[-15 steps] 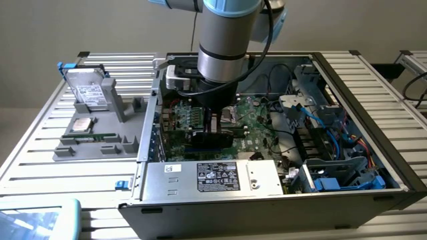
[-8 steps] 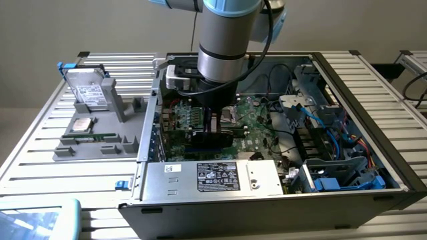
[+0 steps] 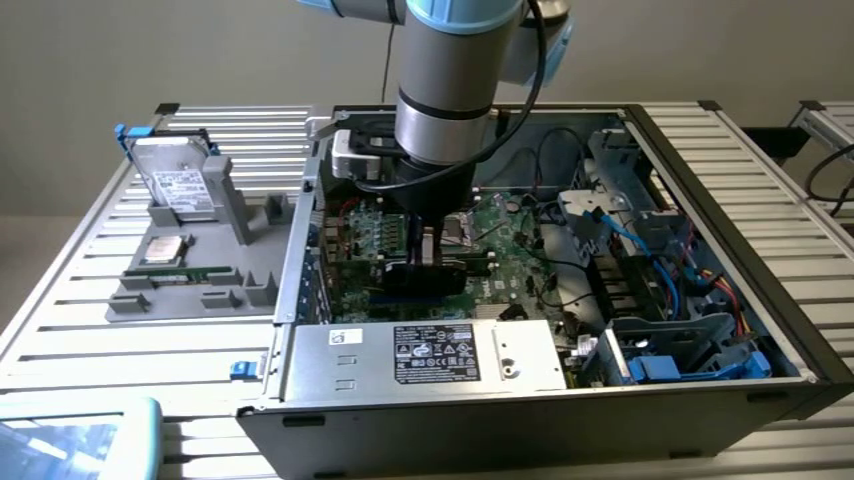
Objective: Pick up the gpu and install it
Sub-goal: 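Insert the gpu into the slot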
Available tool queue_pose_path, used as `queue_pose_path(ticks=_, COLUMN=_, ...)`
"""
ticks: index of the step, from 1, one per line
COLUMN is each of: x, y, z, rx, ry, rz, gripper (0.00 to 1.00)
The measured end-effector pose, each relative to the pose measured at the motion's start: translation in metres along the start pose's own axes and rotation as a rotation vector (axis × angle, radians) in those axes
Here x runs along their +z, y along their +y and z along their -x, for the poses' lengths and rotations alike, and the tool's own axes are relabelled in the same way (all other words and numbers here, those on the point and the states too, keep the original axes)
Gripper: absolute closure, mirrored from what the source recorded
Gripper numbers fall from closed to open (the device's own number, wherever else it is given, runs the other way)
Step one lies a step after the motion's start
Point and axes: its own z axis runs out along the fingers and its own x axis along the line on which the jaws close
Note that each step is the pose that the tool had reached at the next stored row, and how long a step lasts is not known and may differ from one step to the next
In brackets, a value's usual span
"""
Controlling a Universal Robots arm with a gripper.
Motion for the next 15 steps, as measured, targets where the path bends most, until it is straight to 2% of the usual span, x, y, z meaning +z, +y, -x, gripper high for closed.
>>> queue_pose_path(ticks=15, x=0.0001, y=0.0004, z=0.0022, rx=0.000, ry=0.0002, rz=0.0001, gripper=0.73)
